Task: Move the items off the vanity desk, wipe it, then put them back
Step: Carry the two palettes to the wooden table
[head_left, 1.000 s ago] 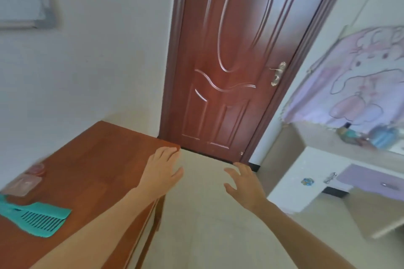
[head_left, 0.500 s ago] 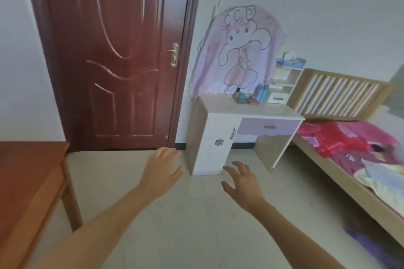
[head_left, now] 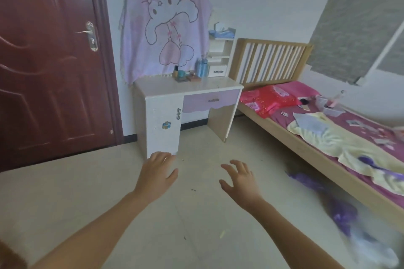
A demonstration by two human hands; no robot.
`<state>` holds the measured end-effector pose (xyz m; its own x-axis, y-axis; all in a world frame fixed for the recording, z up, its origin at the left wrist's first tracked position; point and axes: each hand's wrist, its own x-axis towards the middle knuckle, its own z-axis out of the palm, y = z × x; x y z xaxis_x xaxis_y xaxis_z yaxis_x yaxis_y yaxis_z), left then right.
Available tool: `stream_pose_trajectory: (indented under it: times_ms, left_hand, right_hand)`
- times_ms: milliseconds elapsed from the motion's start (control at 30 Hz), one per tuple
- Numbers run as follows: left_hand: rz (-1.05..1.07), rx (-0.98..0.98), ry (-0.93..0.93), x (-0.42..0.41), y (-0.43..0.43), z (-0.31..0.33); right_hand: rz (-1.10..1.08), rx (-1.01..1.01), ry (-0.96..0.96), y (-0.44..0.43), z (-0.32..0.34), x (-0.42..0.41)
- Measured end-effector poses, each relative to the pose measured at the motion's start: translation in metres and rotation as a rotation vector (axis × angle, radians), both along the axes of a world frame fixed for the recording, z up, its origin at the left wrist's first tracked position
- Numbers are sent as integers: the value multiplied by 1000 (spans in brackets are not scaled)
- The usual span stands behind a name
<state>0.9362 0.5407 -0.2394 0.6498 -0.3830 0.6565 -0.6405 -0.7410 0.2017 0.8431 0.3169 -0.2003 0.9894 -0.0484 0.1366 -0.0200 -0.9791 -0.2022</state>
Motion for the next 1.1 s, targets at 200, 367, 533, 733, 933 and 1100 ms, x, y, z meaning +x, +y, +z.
stream_pose_trajectory:
  times_ms: [200,367,533,733,933,1100]
  left_hand:
    - [-26,33,45,40,-41,-13]
    - [-32,43,85,97,-67,-12]
    - [-72,-43,78,165,-92,-12]
    - [-33,-21,46,227,-127,-8]
    - [32,47,37,286,-181,-1]
    - [133,54,38,327,-235,18]
  right_hand:
    - [-55,-23,31,-45,-5,31]
    - [-70,-36,37,-72,-4,89]
    - [-61,-61,59,-94,-1,155]
    - [-58,-21,43,-131,-5,217]
    - [-27,-2,-9,-191,2,284]
    - [68,-24,-67,-250,16,349]
